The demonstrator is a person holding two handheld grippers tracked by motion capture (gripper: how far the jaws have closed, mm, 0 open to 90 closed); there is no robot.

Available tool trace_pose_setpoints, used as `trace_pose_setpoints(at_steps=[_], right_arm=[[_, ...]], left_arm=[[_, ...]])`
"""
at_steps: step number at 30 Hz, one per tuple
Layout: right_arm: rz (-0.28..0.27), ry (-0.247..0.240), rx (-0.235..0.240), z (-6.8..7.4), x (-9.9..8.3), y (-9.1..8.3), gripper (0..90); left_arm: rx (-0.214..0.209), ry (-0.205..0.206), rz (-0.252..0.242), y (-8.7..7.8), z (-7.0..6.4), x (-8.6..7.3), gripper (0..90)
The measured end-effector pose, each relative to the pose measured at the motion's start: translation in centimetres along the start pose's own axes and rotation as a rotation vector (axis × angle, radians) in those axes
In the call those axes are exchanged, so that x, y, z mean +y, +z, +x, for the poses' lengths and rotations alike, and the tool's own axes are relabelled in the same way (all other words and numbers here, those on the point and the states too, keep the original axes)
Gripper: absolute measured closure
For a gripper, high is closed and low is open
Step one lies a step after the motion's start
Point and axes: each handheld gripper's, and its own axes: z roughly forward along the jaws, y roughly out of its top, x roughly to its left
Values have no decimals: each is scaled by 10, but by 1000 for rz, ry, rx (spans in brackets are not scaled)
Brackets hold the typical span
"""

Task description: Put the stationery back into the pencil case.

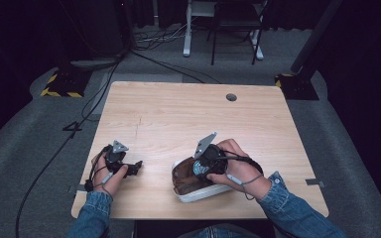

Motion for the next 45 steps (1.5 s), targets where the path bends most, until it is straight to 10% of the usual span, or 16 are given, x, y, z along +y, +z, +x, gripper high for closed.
trace_pose_setpoints(at_steps=[5,8,15,32,45], right_arm=[[-26,-37,37,-4,1,6,375],[-70,-64,49,-5,1,10,212],[-121,-64,51,-6,-3,3,256],[-346,135,-85,-47,-67,-48,243],[-395,263,-172,-80,-116,-58,173]], left_arm=[[0,-4,-2,0,0,0,78],[-2,-6,0,0,0,0,77],[-1,-6,1,1,-1,1,72],[3,-2,0,-1,-1,-1,72],[0,-8,1,-2,-1,-3,72]])
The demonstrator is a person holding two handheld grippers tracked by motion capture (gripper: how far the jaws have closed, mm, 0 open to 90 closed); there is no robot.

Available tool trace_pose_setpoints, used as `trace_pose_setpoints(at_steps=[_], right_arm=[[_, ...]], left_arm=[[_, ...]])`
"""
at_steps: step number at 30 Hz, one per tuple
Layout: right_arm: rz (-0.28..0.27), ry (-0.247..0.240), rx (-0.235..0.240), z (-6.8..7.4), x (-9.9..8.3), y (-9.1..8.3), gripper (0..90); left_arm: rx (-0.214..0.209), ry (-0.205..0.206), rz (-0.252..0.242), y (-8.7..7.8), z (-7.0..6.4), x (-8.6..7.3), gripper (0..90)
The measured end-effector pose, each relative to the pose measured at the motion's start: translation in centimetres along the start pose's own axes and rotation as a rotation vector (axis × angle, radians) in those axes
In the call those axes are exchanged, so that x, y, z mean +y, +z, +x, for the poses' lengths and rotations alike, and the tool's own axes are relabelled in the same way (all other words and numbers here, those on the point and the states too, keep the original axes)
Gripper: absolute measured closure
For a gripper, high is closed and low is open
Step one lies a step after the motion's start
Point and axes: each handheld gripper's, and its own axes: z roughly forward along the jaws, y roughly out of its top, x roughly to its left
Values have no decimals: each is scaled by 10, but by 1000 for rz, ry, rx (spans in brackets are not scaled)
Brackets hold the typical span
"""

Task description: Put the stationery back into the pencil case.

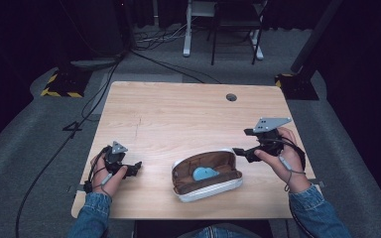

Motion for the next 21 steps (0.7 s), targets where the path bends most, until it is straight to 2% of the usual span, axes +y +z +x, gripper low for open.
trace_pose_setpoints(at_steps=[5,9,11,14,21], right_arm=[[39,37,-62,-19,-19,-6,167],[27,105,-101,-32,-37,-12,167],[32,116,-110,-35,-40,-13,168],[70,140,-145,-43,-52,-15,167],[110,197,-196,-61,-81,-9,168]], left_arm=[[0,0,0,0,0,0,72],[3,1,-1,0,0,0,72],[4,0,0,0,0,0,72],[5,1,1,0,0,0,72],[5,2,1,0,0,0,72]])
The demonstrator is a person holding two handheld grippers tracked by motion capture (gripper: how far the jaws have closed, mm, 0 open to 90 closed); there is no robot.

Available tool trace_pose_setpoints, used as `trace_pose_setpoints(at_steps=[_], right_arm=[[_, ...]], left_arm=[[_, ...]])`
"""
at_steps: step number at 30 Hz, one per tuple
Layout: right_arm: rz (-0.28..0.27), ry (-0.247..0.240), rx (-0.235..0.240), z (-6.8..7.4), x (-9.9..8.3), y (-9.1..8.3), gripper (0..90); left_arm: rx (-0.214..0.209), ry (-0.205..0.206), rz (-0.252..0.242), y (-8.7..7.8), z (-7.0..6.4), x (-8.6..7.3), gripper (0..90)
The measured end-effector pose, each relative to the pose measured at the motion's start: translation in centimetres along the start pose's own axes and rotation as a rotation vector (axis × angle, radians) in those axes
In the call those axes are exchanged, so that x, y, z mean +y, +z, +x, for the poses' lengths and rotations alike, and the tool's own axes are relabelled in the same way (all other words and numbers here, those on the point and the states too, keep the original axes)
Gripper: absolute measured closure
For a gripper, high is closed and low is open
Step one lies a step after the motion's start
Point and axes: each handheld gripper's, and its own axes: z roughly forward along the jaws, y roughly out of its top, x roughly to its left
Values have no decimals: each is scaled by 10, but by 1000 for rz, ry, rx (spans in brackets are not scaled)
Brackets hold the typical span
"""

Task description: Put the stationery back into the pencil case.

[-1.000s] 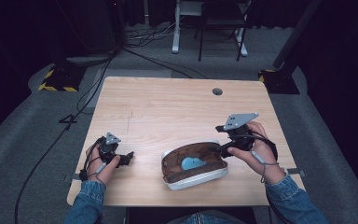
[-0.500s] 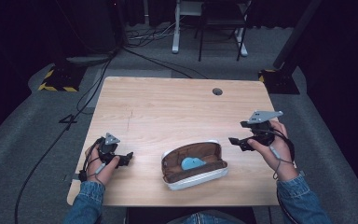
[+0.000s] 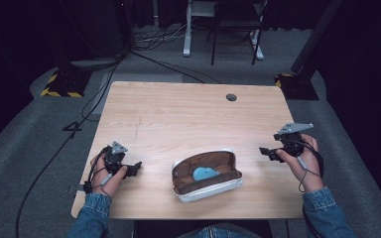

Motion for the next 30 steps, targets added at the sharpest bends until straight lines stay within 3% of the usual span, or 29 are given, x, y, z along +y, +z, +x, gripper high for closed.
trace_pose_setpoints(at_steps=[13,24,26,30], right_arm=[[-1,43,-58,-23,-34,32,174],[1,76,-52,-28,-53,55,184],[-35,118,-47,-29,-57,59,156],[-50,133,-62,-27,-58,60,153]], left_arm=[[0,-1,0,0,0,0,72],[0,-1,0,0,0,0,72],[0,-1,0,0,0,0,72],[0,0,0,0,0,0,72]])
